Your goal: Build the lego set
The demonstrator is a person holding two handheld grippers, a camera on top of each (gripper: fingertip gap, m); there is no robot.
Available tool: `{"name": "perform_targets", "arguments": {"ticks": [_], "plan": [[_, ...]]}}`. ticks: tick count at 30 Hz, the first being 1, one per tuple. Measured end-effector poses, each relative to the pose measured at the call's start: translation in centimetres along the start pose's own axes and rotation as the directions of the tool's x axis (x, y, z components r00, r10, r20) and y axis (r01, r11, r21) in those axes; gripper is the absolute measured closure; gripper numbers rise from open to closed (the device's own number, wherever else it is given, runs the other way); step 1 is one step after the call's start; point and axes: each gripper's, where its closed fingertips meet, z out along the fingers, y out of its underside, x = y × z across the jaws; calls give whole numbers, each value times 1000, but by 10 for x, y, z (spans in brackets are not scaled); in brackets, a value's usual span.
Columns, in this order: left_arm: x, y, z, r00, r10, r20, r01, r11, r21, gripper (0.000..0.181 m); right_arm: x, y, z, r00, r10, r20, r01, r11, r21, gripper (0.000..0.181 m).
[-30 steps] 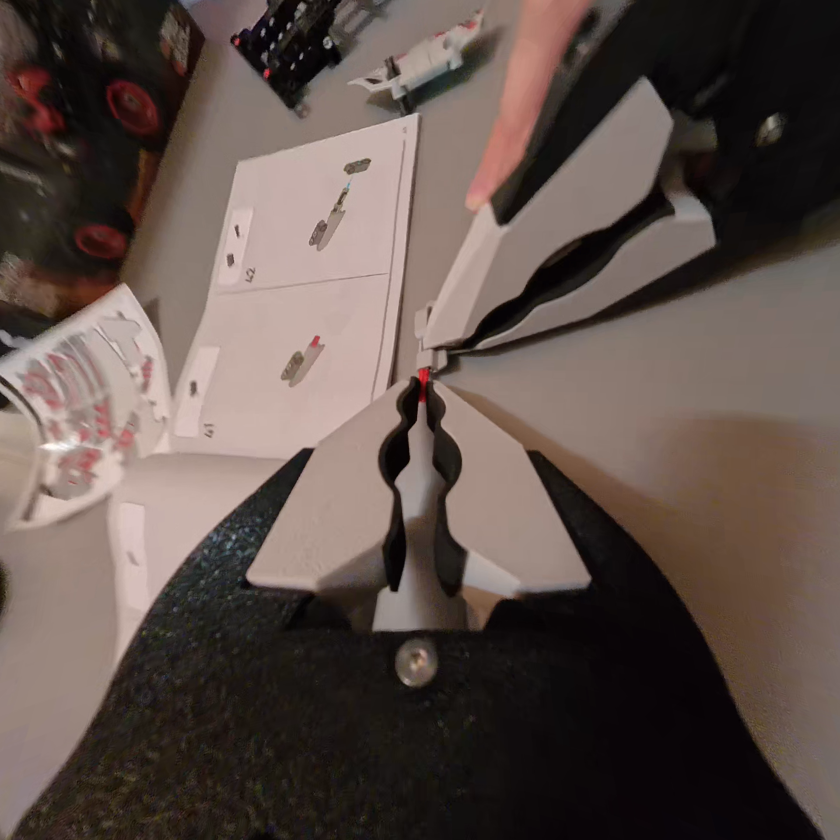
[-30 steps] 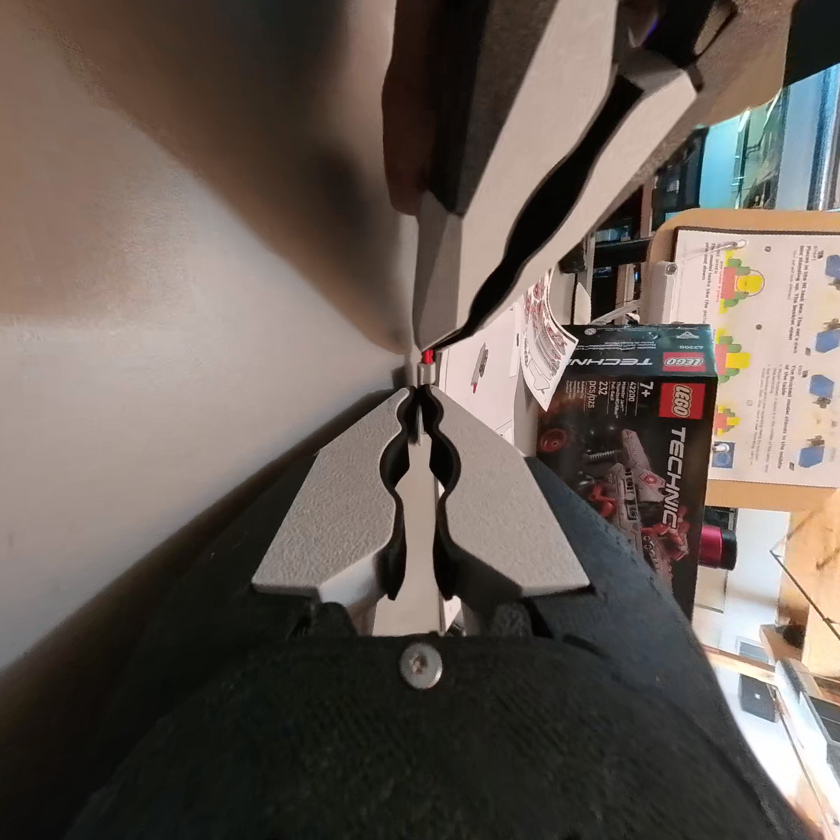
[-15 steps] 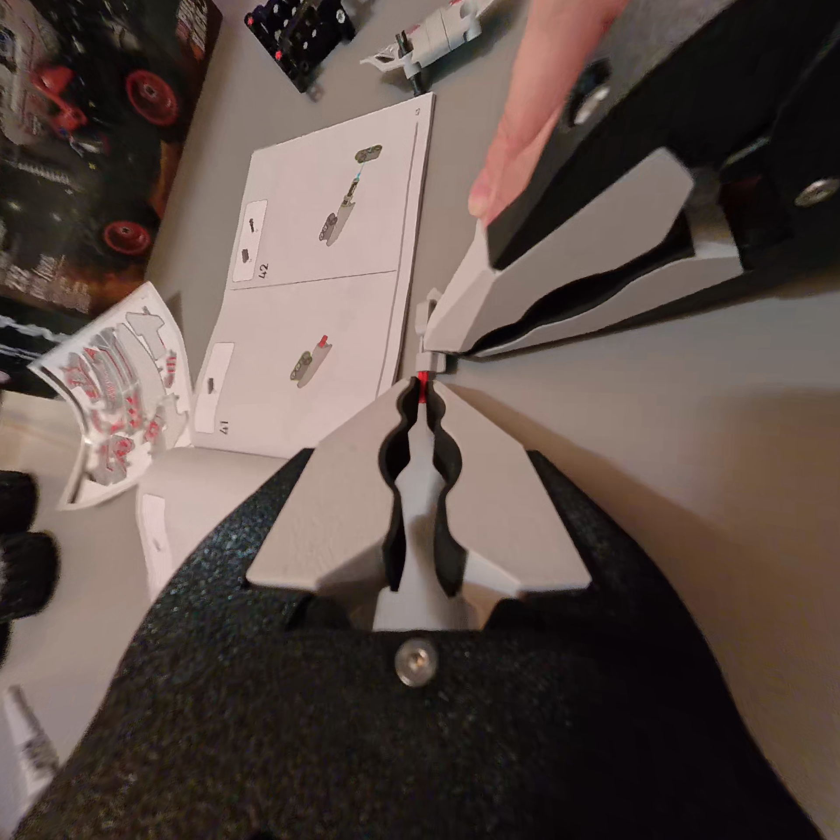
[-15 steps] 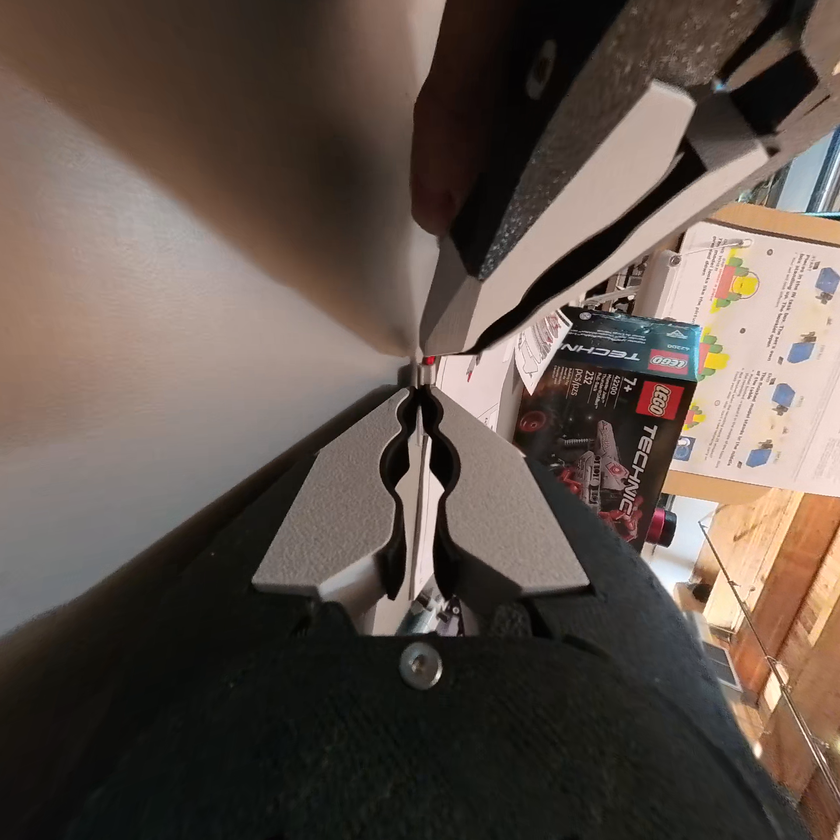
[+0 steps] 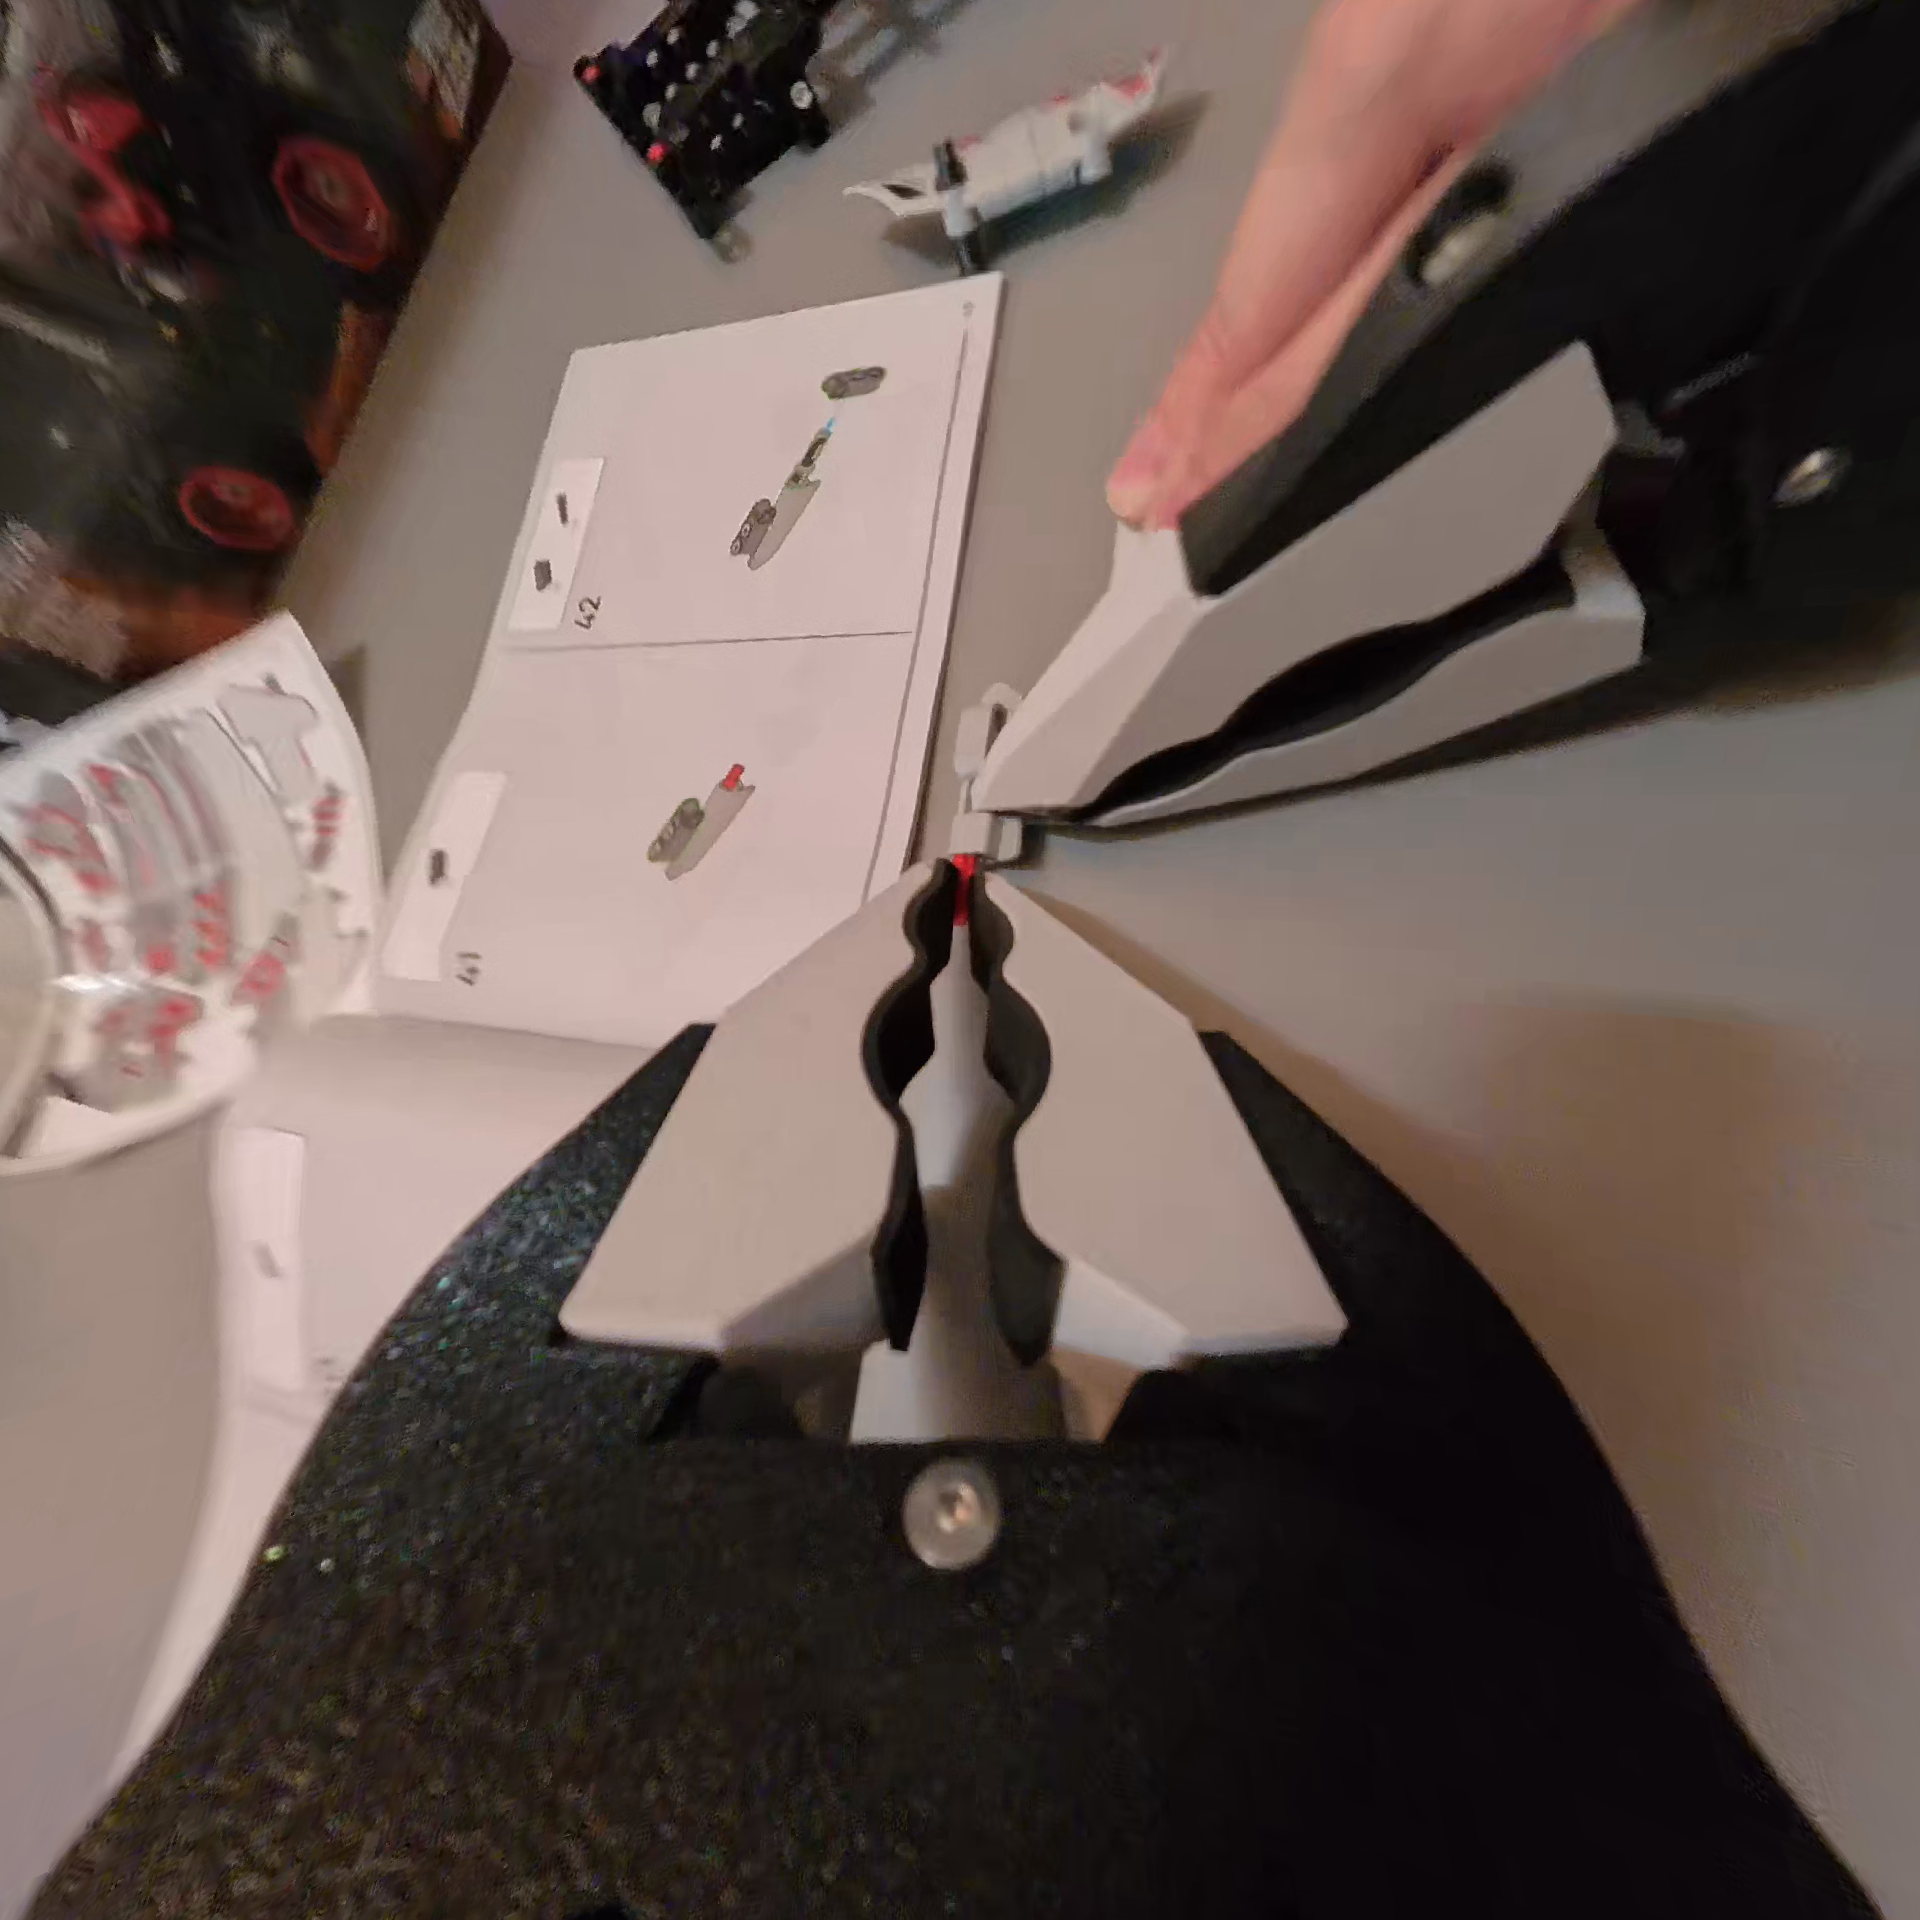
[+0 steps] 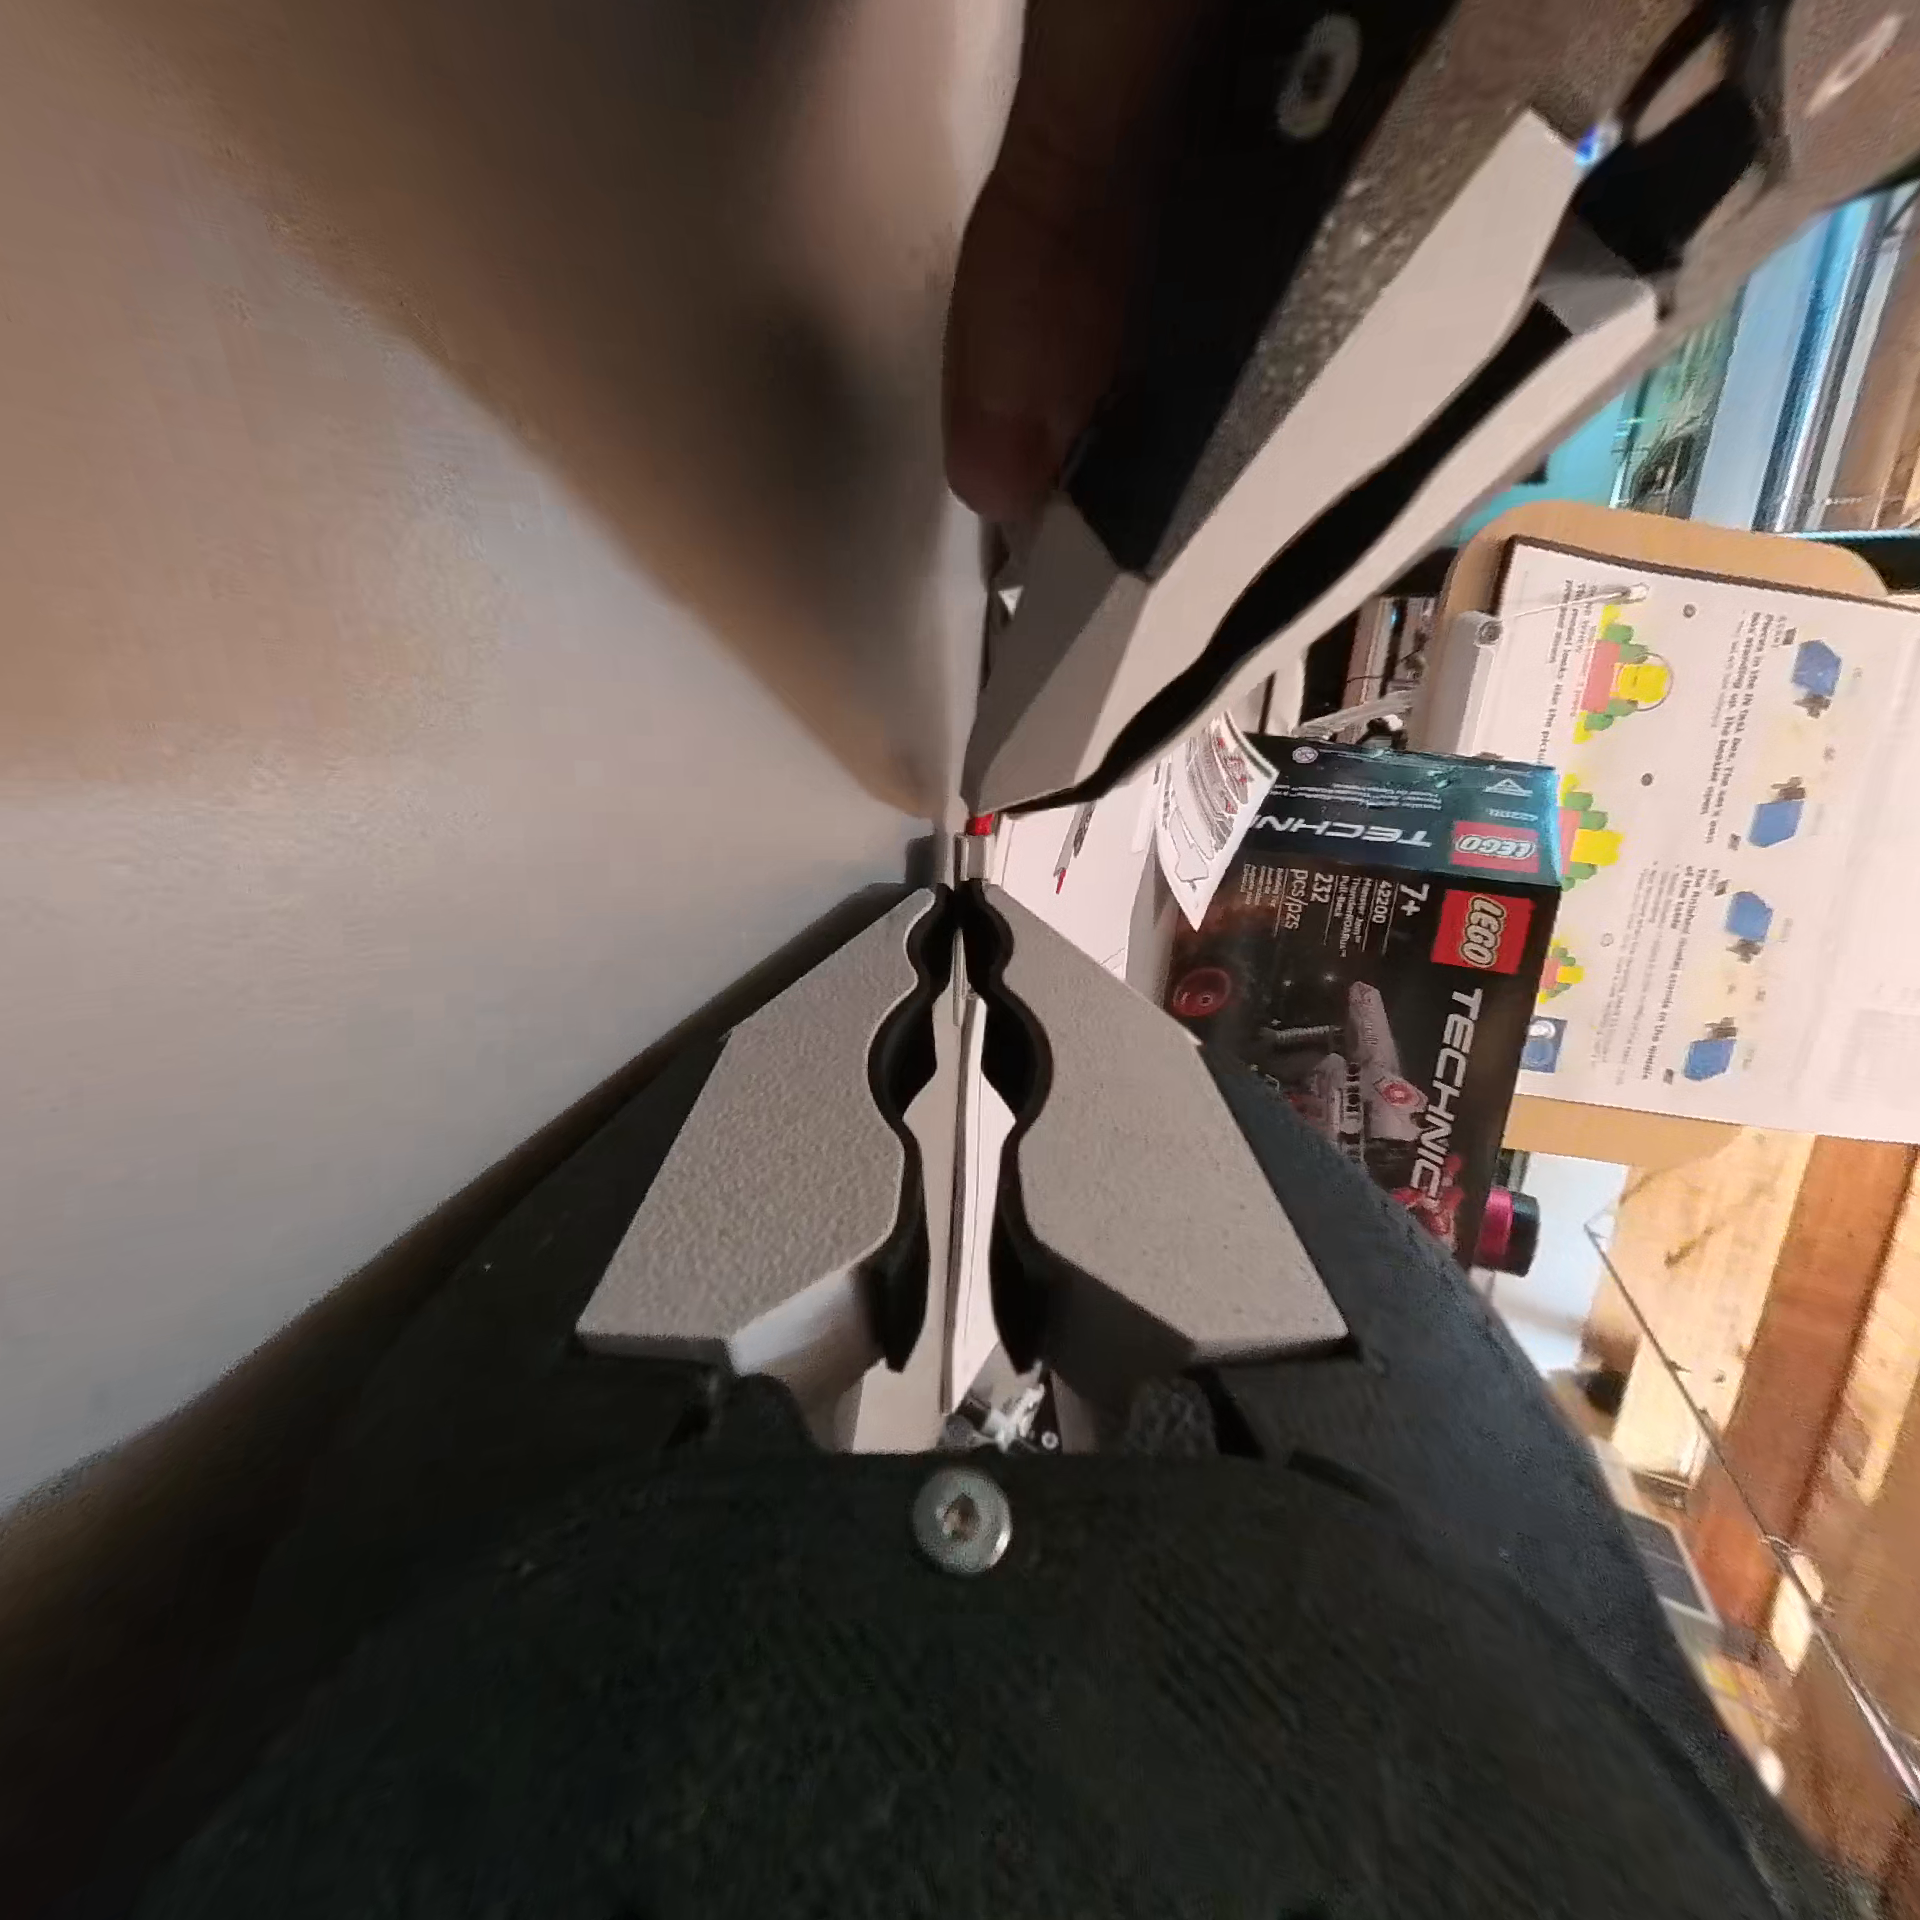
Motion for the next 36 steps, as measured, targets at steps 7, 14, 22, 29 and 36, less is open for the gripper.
{"name": "perform_targets", "arguments": {"ticks": [7, 14, 22, 29, 36], "plan": [[-1, -1, -2, 973, -204, -107, 210, 977, 43, 181, 0, -2, 0, 993, 115, 26, -116, 991, 60, 181], [-15, -27, -22, 992, -124, -36, 129, 964, 231, 181, 1, -18, -2, 983, 183, 33, -186, 974, 131, 181], [-17, -16, -42, 988, -119, -98, 136, 972, 190, 180, 0, -9, -2, 991, 133, 9, -133, 986, 101, 181], [42, 30, -91, 972, -24, -236, 52, 992, 115, 158, 2, -8, -2, 990, 141, -19, -139, 986, 90, 181], [58, 53, -73, 950, -46, -310, 54, 998, 17, 171, 1, -17, -6, 988, 155, -5, -152, 978, 144, 180]]}}
